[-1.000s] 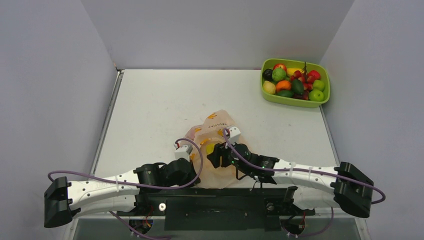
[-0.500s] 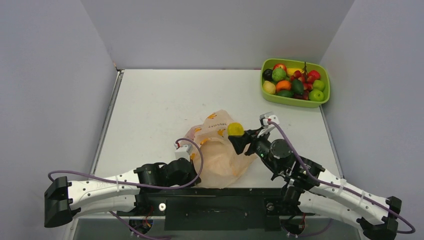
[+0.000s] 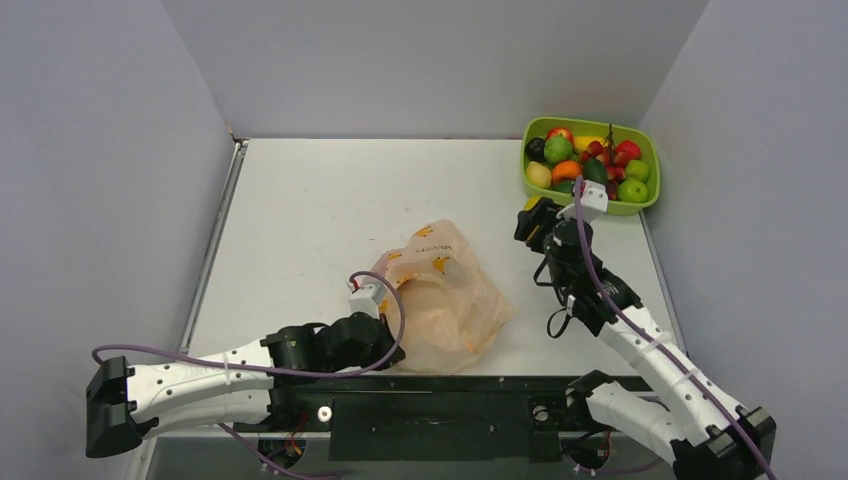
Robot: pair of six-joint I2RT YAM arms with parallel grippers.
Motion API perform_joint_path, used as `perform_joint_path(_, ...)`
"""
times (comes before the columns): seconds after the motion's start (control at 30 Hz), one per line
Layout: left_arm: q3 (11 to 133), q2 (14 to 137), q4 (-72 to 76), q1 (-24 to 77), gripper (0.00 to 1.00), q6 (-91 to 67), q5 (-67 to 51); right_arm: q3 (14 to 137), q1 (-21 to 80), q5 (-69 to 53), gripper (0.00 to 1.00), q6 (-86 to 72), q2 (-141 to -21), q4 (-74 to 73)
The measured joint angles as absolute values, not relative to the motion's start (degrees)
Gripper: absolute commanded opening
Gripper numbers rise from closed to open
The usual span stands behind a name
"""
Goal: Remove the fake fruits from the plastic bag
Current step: Place the fake fruit in the bin.
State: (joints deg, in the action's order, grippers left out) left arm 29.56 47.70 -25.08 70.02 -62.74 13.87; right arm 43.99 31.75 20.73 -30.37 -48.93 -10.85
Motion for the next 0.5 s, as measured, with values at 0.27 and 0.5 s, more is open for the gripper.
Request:
perform_joint_path(0.27,31.31,49.52,-25.43,70.02,0.00,-61.28,13.50,48.62,16.86,16.93,0.00,-33.85,-66.17,-2.55)
perform_joint_path(0.5,31.31,50.81,-25.26,70.02,0.00,-60.73,11.86,56.36,8.34,11.99,0.00,-36.45,-83.85,3.73)
